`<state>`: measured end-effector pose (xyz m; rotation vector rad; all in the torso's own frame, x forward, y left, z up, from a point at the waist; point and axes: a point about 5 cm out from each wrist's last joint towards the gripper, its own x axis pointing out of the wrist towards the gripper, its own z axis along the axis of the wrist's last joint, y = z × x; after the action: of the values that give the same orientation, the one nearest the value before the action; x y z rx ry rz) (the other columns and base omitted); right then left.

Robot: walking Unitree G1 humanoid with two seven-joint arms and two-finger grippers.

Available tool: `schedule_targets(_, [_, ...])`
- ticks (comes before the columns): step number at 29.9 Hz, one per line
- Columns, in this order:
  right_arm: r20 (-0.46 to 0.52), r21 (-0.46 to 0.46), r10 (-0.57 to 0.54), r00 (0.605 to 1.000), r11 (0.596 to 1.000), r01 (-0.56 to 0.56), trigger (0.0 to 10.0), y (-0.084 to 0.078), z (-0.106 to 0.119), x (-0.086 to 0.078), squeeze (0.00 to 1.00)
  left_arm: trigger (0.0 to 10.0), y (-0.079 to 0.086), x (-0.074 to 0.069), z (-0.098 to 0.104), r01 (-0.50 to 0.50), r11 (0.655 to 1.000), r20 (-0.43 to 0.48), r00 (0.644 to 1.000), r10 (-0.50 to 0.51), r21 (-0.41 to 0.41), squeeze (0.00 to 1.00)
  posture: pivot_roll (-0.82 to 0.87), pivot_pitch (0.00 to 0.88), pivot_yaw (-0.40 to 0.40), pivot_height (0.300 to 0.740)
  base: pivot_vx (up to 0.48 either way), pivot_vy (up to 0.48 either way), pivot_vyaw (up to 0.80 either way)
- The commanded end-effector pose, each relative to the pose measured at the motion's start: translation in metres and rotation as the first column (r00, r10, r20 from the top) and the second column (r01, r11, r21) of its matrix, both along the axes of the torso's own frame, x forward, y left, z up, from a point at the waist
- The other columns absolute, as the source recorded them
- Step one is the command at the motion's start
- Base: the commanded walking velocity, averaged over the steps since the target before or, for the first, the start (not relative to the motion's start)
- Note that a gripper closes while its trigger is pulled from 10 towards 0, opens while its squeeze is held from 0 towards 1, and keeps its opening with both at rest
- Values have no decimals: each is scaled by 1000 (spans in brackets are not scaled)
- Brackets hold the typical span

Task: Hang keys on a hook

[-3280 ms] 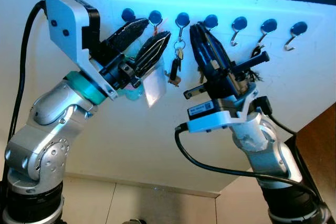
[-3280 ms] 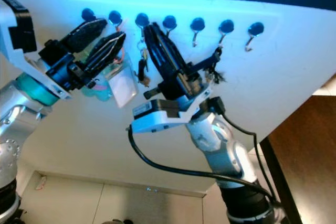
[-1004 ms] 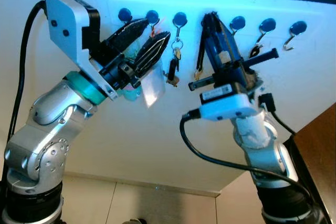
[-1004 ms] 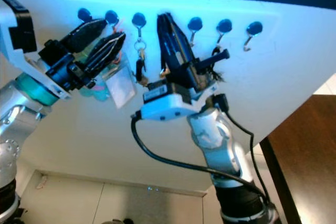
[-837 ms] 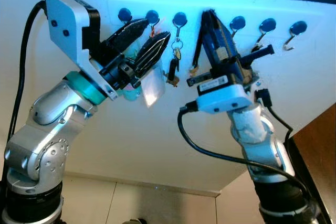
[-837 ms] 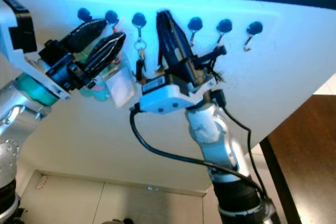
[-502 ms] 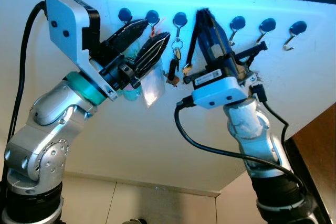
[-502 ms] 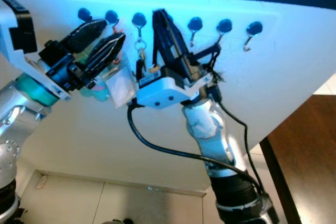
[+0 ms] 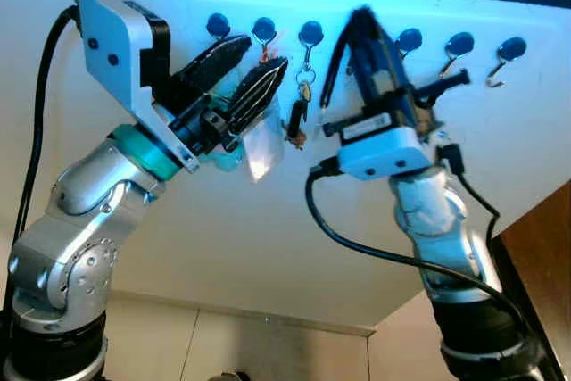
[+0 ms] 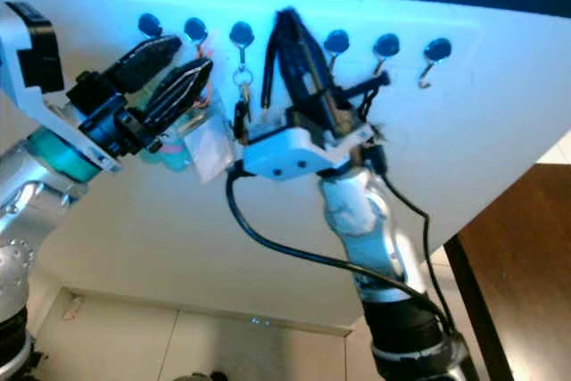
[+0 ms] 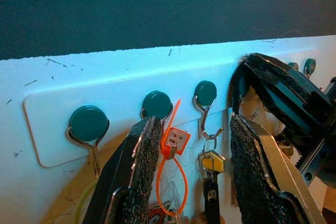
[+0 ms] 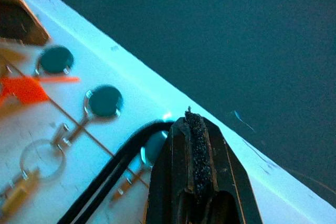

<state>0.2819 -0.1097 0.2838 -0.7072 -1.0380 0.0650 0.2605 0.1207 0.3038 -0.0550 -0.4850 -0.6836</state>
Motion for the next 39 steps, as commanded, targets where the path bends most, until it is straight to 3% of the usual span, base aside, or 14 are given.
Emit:
schedule_targets(1, [-17,14,-43,999,999,43,10000,-9,-2,2,0,10000,-1,-2,-1,10,1000,-3,1000,-10,2,0,40,0,92,740,0,0,0])
schedule_targets(12, [-7,22,-126,992,992,126,10000,-26,-4,1,0,10000,-1,-2,-1,14,1000,0,1000,-14,4,0,38,0,89,740,0,0,0])
schedule_targets(19, [-124,-60,-160,979,986,154,10000,-31,-43,2,0,10000,-2,-1,-1,17,1000,2,1000,-17,6,0,36,0,88,740,0,0,0])
schedule_targets(24, [-177,-126,-133,975,986,111,10000,-31,-54,0,0,10000,-2,-1,-2,19,1000,1,1000,-19,7,0,34,0,88,740,0,0,0])
schedule_targets(29, [-210,-240,16,978,968,-67,10000,-18,-64,-11,0,10000,-3,-1,-2,25,1000,1,1000,-25,7,0,33,0,90,740,0,0,0])
schedule_targets(39, [-177,-221,54,983,971,-93,10000,-12,-53,-10,0,10000,-4,-2,-3,26,1000,-2,1000,-26,9,0,37,0,91,740,0,0,0])
